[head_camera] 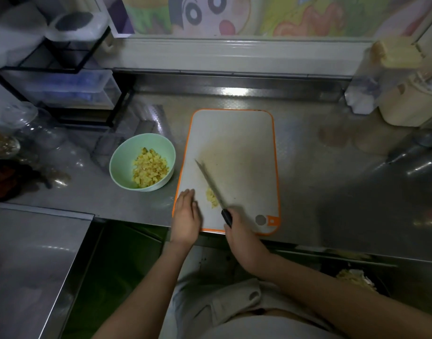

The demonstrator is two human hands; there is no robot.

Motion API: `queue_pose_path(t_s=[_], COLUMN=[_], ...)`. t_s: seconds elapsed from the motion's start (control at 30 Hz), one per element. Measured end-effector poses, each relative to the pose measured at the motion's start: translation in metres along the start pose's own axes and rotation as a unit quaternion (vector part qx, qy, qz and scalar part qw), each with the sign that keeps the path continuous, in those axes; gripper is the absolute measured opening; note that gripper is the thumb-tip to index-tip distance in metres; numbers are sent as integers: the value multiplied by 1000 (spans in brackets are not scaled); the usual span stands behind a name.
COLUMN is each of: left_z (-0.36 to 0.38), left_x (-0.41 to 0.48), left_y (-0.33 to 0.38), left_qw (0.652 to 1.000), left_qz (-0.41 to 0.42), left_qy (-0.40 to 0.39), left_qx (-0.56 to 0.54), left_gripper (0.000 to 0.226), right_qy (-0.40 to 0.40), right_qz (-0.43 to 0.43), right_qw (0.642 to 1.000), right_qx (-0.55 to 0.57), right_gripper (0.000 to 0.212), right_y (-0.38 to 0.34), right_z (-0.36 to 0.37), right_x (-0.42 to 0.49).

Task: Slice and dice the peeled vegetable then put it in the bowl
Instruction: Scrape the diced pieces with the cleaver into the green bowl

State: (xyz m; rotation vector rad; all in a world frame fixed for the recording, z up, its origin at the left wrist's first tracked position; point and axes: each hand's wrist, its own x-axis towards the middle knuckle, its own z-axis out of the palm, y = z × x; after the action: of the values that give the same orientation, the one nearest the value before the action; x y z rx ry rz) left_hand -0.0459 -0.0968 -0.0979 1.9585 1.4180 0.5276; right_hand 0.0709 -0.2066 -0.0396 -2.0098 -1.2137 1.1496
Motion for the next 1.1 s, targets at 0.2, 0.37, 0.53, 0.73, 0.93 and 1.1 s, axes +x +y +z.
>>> queue_pose_path(t_s=[0.2,0.37,0.53,0.73,0.93,1.1], left_z=[-4,1,11,21,32,39], left_x=[3,12,19,18,19,21], left_y=[2,10,12,18,29,34], left_qw=[1000,1000,999,997,992,984], left_qz=[3,-6,-17,-4,6,-39], left_qy=[13,14,16,39,56,86], left_qx=[-26,-21,-23,-59,-110,-151], left_gripper=[41,54,40,37,36,37], right_qy=[120,154,116,40,30,-33], right_qz=[34,68,106,138,171,108], right_qw=[990,960,962,972,984,978], right_qx=[71,223,224,187,-48,-176], right_gripper=[27,19,19,18,40,52], right_y=[15,42,56,62,50,41], right_z=[-34,-43,-42,-29,-5,6], right_x=[9,3,-10,-13,-10,-1])
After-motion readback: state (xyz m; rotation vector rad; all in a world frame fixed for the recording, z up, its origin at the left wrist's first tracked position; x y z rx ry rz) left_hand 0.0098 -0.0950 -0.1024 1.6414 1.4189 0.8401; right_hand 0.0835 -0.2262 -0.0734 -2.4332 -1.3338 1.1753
